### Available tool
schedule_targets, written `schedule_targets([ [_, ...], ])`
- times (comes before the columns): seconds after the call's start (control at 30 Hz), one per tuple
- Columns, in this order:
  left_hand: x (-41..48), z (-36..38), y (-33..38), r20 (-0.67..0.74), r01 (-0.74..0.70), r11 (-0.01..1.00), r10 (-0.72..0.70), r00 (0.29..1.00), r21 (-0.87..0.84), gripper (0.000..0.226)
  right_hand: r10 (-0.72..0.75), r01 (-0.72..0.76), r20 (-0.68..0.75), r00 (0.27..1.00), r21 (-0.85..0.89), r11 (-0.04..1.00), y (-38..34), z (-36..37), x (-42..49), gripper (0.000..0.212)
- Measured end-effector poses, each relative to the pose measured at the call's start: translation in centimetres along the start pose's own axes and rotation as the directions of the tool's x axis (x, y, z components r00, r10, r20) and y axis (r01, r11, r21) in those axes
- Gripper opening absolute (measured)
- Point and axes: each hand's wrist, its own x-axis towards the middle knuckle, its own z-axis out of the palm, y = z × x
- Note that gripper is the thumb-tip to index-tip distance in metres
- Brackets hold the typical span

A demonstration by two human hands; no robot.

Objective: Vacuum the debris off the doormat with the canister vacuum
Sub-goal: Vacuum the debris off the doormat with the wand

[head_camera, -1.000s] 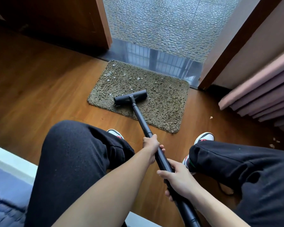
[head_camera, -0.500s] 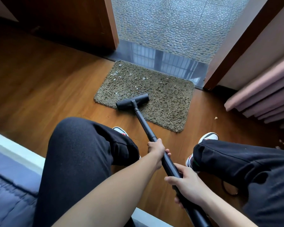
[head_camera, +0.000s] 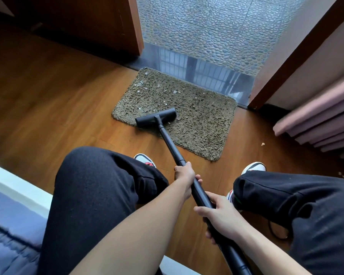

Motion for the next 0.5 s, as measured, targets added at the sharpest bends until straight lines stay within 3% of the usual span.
schedule_targets([
  [0.17, 2.0, -0.1, 3.2, -0.008, -0.016, 1.000, 0.016, 1.000, -0.005, 0.034, -0.008, 0.008, -0.011, 1.000, -0.004, 1.000, -2.4, 0.1, 2.7, 0.035],
  [0.33, 3.4, 0.0, 5.0, -0.037, -0.017, 0.999, 0.018, 0.999, 0.031, 0.036, -0.021, 0.022, -0.008, 1.000, 0.034, 0.999, -4.0, 0.0, 4.1, 0.024],
  [0.5, 2.3, 0.1, 3.6, -0.037, 0.023, 0.997, -0.020, 0.999, 0.076, 0.026, 0.039, -0.040, 0.022, 0.999, 0.042, 0.998, -2.9, -0.3, 3.3, 0.033],
])
